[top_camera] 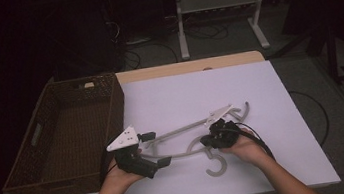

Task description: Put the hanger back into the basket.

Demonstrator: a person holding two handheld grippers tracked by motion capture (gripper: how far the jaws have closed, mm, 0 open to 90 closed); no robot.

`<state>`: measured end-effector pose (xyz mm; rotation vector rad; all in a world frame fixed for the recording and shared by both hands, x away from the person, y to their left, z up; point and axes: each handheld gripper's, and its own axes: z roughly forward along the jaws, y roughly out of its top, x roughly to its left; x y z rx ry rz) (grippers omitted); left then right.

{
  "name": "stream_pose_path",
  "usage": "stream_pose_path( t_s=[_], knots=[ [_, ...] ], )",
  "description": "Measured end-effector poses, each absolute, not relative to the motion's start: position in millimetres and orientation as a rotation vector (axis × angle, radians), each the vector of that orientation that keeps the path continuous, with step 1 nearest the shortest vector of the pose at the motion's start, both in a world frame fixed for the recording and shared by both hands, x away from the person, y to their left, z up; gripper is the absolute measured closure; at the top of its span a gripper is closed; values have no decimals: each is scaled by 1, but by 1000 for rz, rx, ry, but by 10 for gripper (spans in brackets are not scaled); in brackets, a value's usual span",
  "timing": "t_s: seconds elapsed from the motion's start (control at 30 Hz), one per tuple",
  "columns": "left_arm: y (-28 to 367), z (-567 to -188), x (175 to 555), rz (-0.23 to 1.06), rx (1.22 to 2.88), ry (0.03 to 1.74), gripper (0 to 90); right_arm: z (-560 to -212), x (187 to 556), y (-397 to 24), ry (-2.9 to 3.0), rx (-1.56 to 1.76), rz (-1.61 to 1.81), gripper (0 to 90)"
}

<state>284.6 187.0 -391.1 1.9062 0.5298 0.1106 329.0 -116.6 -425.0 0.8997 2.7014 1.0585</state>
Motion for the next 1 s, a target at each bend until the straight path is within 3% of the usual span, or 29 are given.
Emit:
stream_pose_path(
  t_s=[0.03, 0.13, 0.17, 0.23, 0.27, 0.53, 1.0],
  knots=[
    [187, -392, 285, 111, 1907, 529, 0, -425, 329, -117, 2701, 900, 1059, 800],
    [187, -392, 285, 109, 1912, 529, 0, -418, 324, -125, 2637, 928, 1115, 663],
    [187, -393, 285, 110, 1913, 529, 0, -415, 319, -132, 2574, 963, 1154, 550],
    [186, -393, 285, 110, 1917, 526, 0, -413, 316, -137, 2558, 971, 1172, 512],
    [185, -394, 285, 112, 1924, 522, 0, -410, 309, -145, 2500, 990, 1210, 405],
    [182, -397, 287, 108, 1942, 512, 0, -399, 283, -180, 2297, 989, 1347, 159],
    [166, -406, 306, 85, 2046, 479, 0, -405, 254, -221, 2178, 1064, 1365, 135]
  ],
)
